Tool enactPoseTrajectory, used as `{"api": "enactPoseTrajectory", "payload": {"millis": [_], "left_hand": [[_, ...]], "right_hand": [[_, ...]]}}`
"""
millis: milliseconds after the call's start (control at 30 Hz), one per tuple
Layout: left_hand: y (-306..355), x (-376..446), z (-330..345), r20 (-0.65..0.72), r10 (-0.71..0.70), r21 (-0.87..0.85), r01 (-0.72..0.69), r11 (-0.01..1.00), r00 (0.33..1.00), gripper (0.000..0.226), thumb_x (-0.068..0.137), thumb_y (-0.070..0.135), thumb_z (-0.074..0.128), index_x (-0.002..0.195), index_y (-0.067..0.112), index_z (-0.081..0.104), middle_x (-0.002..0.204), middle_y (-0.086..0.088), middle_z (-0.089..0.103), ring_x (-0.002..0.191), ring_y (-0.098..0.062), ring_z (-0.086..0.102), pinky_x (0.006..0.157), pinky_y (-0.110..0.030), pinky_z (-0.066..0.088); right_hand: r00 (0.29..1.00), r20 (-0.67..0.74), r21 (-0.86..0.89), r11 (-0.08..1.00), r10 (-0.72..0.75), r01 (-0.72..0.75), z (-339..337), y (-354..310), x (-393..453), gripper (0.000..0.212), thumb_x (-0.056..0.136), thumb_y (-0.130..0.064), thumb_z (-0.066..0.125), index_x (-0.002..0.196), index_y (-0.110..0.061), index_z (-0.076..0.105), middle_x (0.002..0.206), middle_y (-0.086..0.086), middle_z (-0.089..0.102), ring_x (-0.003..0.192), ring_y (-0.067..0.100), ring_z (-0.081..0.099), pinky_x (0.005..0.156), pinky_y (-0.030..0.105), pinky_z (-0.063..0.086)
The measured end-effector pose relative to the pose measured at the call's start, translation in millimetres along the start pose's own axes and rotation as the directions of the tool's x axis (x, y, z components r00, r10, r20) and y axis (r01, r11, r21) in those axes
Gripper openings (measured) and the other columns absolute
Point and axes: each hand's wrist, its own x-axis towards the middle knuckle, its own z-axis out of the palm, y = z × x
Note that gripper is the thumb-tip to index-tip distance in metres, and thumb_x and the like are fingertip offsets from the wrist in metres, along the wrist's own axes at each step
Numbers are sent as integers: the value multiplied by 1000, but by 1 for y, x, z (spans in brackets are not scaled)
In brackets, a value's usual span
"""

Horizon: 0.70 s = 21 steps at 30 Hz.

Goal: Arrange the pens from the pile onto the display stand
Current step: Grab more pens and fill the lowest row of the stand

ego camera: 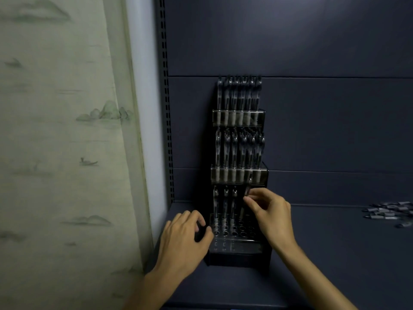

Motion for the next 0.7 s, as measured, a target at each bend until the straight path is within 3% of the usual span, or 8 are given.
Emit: {"api": "enactPoseTrajectory", "payload": {"millis": [400, 467, 600, 700], "left_hand": [[7, -1, -1, 22, 13, -6, -13, 1000, 1000, 15, 85, 54, 43, 85, 39, 47, 74, 19, 46, 75, -1, 47, 74, -28, 43], [7, -1, -2, 24, 12, -9, -12, 1000, 1000, 14, 85, 53, 44, 85, 39, 48, 74, 19, 46, 75, -2, 47, 74, -29, 43], [11, -1, -3, 38, 19, -20, -18, 1000, 999, 12, 86, 49, 49, 85, 38, 50, 75, 18, 47, 77, -3, 48, 75, -31, 44], [22, 0, -4, 25, 46, -48, -45, 998, 999, 10, 86, 47, 52, 84, 37, 51, 75, 19, 46, 77, -3, 47, 74, -30, 44]], "right_hand": [[996, 90, -324, 946, 1, 28, 9, 20, -12, 11, 89, -29, 75, 97, -22, 75, 79, -16, 69, 71, -5, 60, 65, 6, 43], [995, 99, -343, 939, 1, 33, 11, 20, -13, 14, 89, -29, 75, 101, -21, 75, 86, -12, 74, 74, -3, 60, 69, 10, 43], [992, 123, -364, 931, 17, 30, 5, 18, -15, 20, 88, -28, 76, 106, -20, 75, 93, -11, 76, 81, -3, 63, 69, 2, 40], [994, 107, -382, 924, 9, 33, -9, 16, -20, 25, 88, -32, 76, 111, -23, 73, 99, -12, 75, 94, 2, 66, 79, 10, 44]]}}
